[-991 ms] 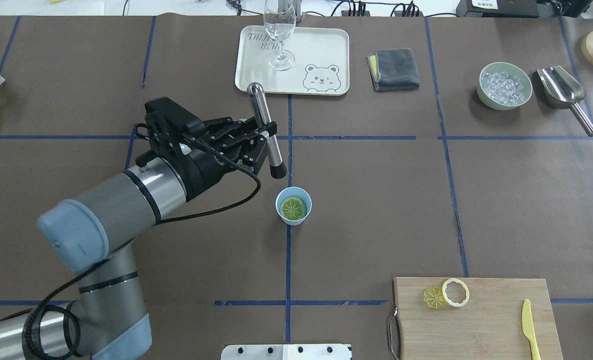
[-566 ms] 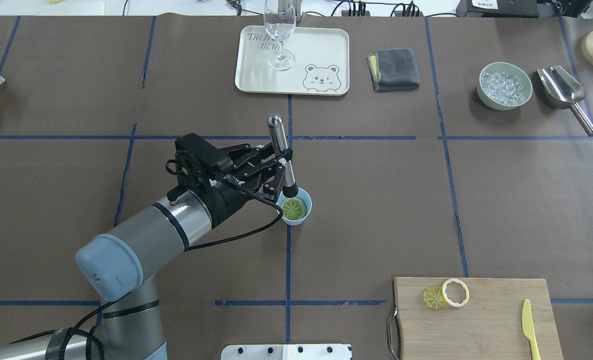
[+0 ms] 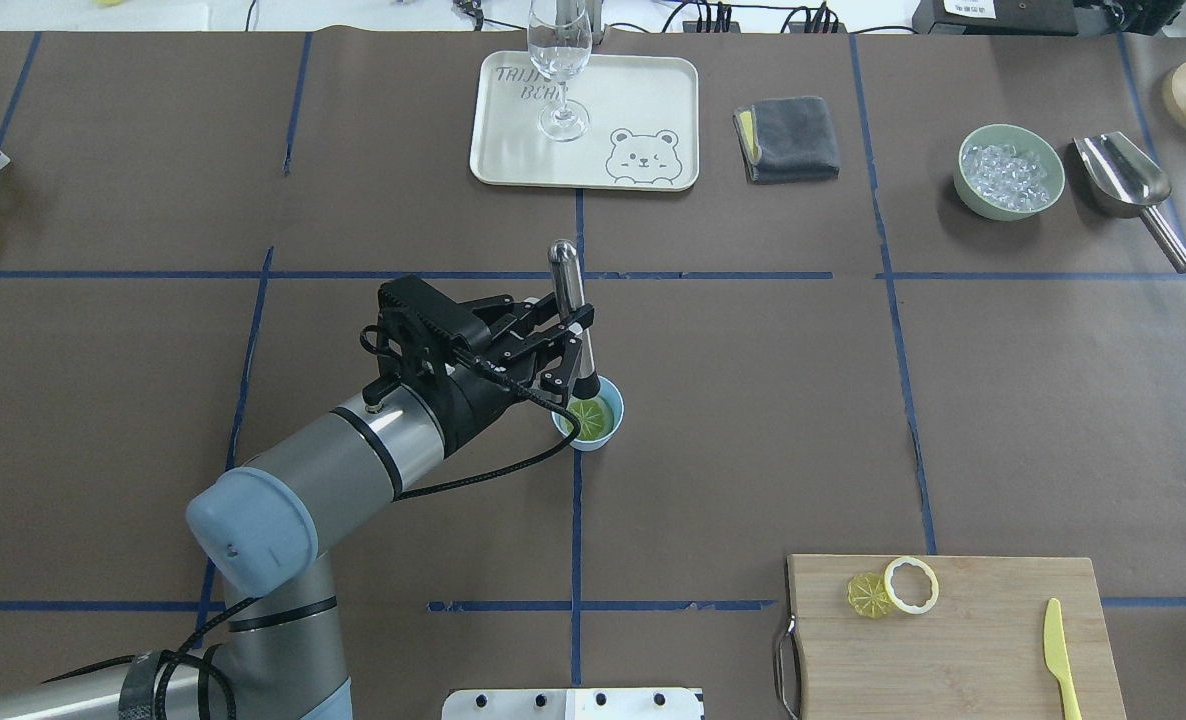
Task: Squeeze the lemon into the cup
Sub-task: 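Press the muddler down into the cup onto the lemon slice with the left gripper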
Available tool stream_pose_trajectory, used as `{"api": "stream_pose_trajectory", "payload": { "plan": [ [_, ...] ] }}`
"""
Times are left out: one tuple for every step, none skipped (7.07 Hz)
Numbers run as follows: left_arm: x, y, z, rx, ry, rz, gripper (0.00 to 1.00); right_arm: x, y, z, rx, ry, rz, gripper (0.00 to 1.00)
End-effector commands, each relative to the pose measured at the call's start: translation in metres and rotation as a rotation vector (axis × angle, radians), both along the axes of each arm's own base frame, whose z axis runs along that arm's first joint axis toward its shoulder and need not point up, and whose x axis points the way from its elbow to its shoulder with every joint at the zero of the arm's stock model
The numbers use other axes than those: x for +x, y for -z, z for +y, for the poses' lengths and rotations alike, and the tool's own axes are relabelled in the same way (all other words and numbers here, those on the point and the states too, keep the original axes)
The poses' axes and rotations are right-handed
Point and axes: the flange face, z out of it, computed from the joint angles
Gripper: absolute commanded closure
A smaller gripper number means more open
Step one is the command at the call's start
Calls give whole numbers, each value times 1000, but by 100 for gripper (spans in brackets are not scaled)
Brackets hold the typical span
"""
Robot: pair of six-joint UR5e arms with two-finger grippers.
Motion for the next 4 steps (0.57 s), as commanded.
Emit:
{"api": "stream_pose_trajectory", "payload": {
  "plan": [
    [18, -17, 5, -2, -16, -7, 100, 0, 1, 0, 2, 0, 0, 0],
    [28, -27, 8, -4, -26, -11, 100, 0, 1, 0, 2, 0, 0, 0],
    [38, -30, 10, -5, -33, -14, 100, 0, 2, -1, 3, 0, 0, 0],
    [47, -29, 9, -7, -37, -19, 100, 0, 2, -1, 5, 0, 0, 0]
  ]
}}
